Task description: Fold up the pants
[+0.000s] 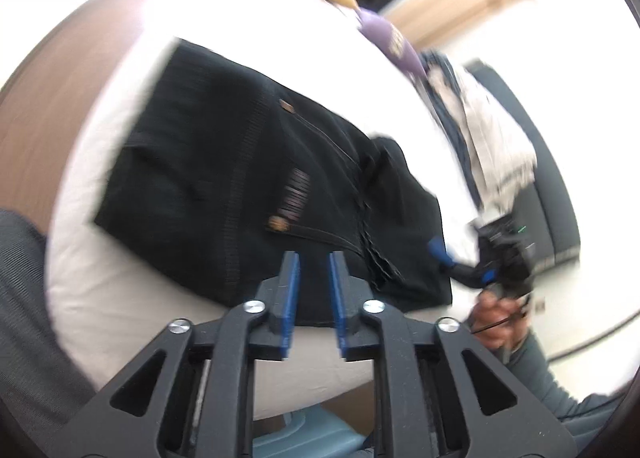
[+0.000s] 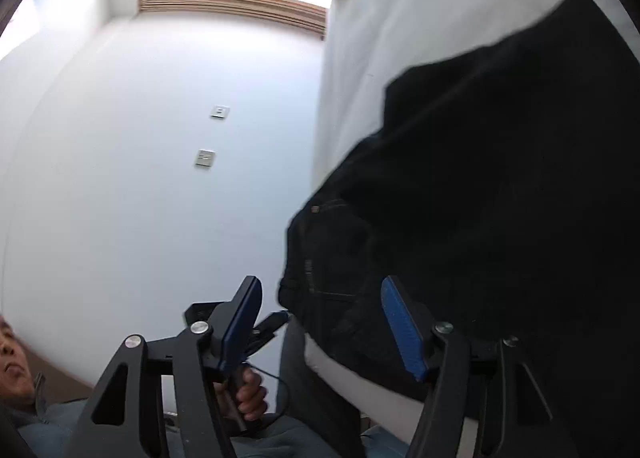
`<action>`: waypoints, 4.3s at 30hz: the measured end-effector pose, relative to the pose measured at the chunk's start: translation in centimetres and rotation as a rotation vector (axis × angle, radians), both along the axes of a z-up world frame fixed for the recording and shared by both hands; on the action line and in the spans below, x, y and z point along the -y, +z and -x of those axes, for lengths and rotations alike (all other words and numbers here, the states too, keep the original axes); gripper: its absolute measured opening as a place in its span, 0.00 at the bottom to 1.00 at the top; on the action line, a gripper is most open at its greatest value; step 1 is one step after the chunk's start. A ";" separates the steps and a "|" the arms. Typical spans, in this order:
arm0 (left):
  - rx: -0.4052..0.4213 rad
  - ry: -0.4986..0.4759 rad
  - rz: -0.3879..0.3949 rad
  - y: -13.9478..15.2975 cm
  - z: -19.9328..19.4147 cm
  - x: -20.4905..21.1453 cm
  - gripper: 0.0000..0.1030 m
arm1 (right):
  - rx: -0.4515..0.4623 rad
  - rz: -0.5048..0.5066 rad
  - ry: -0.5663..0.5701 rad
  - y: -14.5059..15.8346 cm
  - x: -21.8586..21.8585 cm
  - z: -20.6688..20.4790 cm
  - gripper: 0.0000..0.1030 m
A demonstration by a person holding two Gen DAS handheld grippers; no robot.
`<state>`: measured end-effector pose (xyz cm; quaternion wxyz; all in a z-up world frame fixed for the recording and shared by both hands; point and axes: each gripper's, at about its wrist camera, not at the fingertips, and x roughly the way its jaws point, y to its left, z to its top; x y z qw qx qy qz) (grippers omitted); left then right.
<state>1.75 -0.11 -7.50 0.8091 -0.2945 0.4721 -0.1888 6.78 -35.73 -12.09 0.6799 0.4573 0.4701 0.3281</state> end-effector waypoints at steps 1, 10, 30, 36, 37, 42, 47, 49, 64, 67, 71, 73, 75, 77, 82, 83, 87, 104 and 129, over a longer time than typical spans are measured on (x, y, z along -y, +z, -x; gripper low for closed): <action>-0.013 0.047 0.018 -0.2 0.6 -1.4 0.44 | -0.076 0.049 -0.001 -2.0 -0.4 -0.4 0.58; -0.091 0.284 0.184 -3.9 2.3 -7.7 0.86 | 0.001 -0.003 -0.027 1.7 -2.6 -0.1 0.59; -0.181 0.377 0.508 -10.3 -0.5 -10.3 0.19 | -0.162 -0.074 0.028 -4.6 -7.8 -4.0 0.46; -0.125 0.350 0.428 -8.2 -0.9 -9.6 0.14 | -0.150 -0.050 0.014 -4.4 -8.0 -3.9 0.46; -0.110 0.342 0.406 -7.3 -1.0 -9.4 0.13 | -0.148 -0.041 0.014 -4.3 -8.1 -3.9 0.46; 0.002 0.258 0.268 -1.2 -2.0 -6.8 0.13 | -0.127 0.007 0.018 -2.5 -8.4 -3.9 0.65; 0.173 0.063 0.099 7.0 -3.4 0.3 0.13 | -0.023 0.030 -0.006 2.1 -5.2 -3.4 0.67; 0.236 -0.046 0.015 9.5 -4.1 4.9 0.13 | 0.010 0.019 -0.030 3.7 -3.1 -3.2 0.67; 0.289 -0.563 -0.365 3.8 -1.2 28.0 0.13 | 0.007 0.183 0.001 6.4 3.8 -0.7 0.78; 0.298 -0.571 -0.392 3.8 -0.9 28.7 0.13 | -0.002 0.201 0.001 5.7 3.4 -0.4 0.64; 0.322 -0.585 -0.418 3.8 -0.5 29.7 0.13 | 0.010 0.341 0.019 6.4 3.6 -0.4 0.22; 0.334 -0.587 -0.427 4.0 -0.3 30.5 0.13 | 0.020 0.344 0.012 6.4 4.1 -0.5 0.20; 0.336 -0.591 -0.434 3.7 -0.8 31.2 0.13 | 0.032 0.361 0.004 6.5 4.4 -0.4 0.18; 0.346 -0.596 -0.439 4.0 -0.9 31.9 0.13 | 0.053 0.376 -0.013 6.9 4.7 -0.2 0.17; 0.381 -0.626 -0.442 4.8 -1.0 34.0 0.13 | 0.108 0.367 -0.058 7.9 7.0 0.4 0.16; 0.381 -0.636 -0.446 4.8 -1.1 34.6 0.13 | 0.103 0.363 -0.066 7.6 7.7 0.6 0.16; 0.365 -0.688 -0.474 3.0 -1.2 37.3 0.13 | 0.081 0.355 -0.101 5.3 10.1 1.1 0.16; 0.369 -0.794 -0.546 -3.3 0.7 41.1 0.13 | -0.015 0.292 -0.234 -0.6 14.3 3.4 0.15; 0.132 -0.505 -0.247 -3.4 -7.5 25.1 0.67 | -0.131 0.245 -0.055 -1.1 9.6 5.2 0.13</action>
